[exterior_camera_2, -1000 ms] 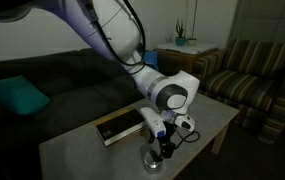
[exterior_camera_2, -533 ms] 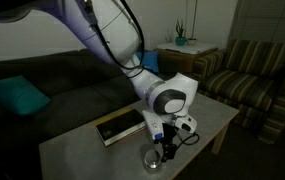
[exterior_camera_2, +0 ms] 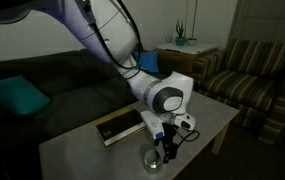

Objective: Pick the lid on the bottle and put it on the table

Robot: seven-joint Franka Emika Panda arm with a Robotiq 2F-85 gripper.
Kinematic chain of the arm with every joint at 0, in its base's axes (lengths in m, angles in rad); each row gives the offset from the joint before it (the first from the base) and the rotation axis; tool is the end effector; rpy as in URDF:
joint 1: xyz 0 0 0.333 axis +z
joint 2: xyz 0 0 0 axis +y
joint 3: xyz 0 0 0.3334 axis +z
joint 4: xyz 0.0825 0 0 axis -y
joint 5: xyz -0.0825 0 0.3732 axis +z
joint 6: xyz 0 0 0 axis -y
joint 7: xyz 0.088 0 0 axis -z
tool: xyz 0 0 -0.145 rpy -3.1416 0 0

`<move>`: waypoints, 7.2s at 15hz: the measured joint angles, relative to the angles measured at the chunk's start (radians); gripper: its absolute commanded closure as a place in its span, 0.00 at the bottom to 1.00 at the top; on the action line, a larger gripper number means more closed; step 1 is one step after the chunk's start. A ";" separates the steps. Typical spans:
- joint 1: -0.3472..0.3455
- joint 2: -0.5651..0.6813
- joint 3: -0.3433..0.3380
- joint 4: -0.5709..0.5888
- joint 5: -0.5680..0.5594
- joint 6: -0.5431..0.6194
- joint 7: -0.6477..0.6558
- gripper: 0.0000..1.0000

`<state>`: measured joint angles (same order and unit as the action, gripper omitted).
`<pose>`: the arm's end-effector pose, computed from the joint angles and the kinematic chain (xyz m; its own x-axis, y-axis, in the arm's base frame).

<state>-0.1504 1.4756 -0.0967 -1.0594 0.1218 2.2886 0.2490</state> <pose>0.6560 -0.1452 -0.1370 0.8451 -0.4856 -0.2236 -0.4797 -0.8734 0.0841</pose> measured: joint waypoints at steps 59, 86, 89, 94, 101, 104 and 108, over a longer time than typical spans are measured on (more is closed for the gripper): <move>0.070 -0.003 0.017 -0.072 -0.154 0.142 -0.264 0.56; 0.174 -0.138 -0.050 -0.418 -0.153 0.525 -0.221 0.31; 0.174 -0.137 -0.049 -0.417 -0.153 0.526 -0.221 0.56; 0.171 -0.132 -0.044 -0.414 -0.154 0.528 -0.230 0.56; 0.178 -0.142 -0.058 -0.474 -0.155 0.621 -0.230 0.56; 0.210 -0.166 -0.089 -0.543 -0.155 0.688 -0.222 0.56; 0.267 -0.206 -0.126 -0.633 -0.155 0.758 -0.220 0.56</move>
<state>0.1163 1.2692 -0.2230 -1.6923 -0.0336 3.0465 0.0292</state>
